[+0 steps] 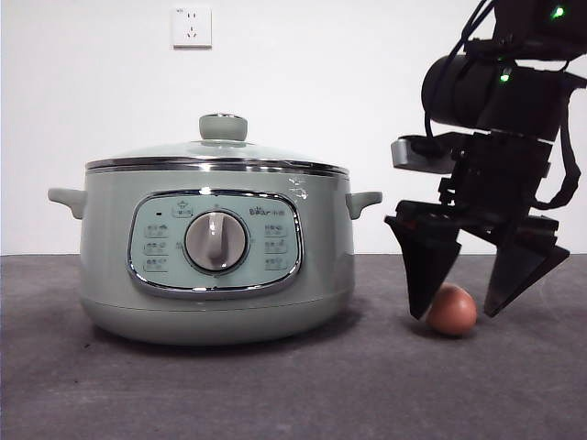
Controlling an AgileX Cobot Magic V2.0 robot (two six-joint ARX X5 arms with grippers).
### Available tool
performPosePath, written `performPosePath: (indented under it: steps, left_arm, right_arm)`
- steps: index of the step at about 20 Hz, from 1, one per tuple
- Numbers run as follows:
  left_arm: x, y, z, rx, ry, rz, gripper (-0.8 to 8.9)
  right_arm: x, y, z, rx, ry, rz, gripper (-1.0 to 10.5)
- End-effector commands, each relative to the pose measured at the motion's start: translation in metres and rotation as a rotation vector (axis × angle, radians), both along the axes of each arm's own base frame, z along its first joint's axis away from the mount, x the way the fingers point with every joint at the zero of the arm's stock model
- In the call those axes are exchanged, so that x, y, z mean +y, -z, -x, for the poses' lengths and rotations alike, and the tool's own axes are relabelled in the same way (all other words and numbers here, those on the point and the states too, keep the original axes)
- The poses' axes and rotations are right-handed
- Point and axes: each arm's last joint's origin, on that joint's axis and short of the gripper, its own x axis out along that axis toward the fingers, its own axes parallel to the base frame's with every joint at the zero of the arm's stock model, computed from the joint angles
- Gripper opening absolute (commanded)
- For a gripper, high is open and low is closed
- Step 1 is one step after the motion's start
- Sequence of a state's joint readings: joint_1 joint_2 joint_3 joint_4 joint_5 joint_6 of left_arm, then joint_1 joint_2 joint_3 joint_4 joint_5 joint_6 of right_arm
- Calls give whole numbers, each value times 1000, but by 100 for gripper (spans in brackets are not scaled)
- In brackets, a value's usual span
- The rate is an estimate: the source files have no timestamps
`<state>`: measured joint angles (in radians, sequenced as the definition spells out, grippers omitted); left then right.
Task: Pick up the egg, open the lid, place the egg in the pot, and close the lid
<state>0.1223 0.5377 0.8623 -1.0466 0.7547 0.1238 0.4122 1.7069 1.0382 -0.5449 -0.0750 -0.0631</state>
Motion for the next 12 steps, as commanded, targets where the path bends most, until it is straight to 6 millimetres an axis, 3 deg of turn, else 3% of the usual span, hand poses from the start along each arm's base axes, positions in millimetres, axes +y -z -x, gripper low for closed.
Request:
performPosePath:
  steps: [1, 3, 8, 12]
  left_arm:
    - [0, -1, -1, -12, 7, -2, 598]
    - [0, -1, -1, -12, 7, -2, 598]
    - [0, -1, -2, -6, 7, -1, 598]
    - [0, -1, -4, 3, 8, 0, 598]
  right_arm:
    - [2, 5, -2, 11, 7, 0, 369]
    - [2, 6, -3, 8, 14, -4, 333]
    - [3, 6, -4, -2, 15, -14, 5]
    - [2, 4, -3, -5, 17, -15, -16]
